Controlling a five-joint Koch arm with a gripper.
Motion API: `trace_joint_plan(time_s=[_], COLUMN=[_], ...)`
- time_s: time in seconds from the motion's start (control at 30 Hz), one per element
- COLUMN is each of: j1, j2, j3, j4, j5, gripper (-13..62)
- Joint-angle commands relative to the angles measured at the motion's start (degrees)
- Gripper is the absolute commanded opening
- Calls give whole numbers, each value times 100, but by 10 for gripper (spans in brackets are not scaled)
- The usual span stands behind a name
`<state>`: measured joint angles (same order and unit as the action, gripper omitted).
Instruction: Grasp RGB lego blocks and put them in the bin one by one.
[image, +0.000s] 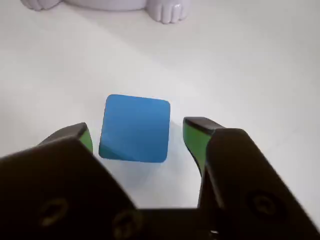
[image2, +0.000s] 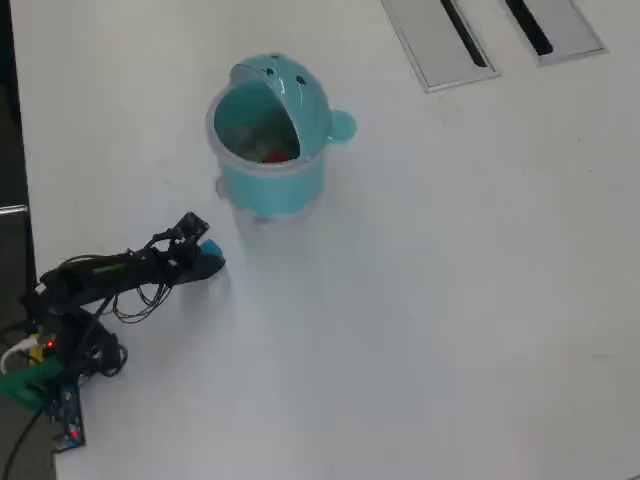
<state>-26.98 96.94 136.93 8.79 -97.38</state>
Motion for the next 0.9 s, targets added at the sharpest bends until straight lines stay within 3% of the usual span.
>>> trace_joint_plan(time_s=[0.0,0.3,0.4,0.53,0.7,0.87], j1=[-62,-246,-264,-255,-246,-334], j2=[-62,-466,-598,-615,-369,-105], j3=[-404,-439,-308,-158,-53,-9], j4=[-53,-97,-738,-958,-914,-905], j5=[-132,-220,-272,-369,-352,-352], gripper=[324,287,215,210,125,124])
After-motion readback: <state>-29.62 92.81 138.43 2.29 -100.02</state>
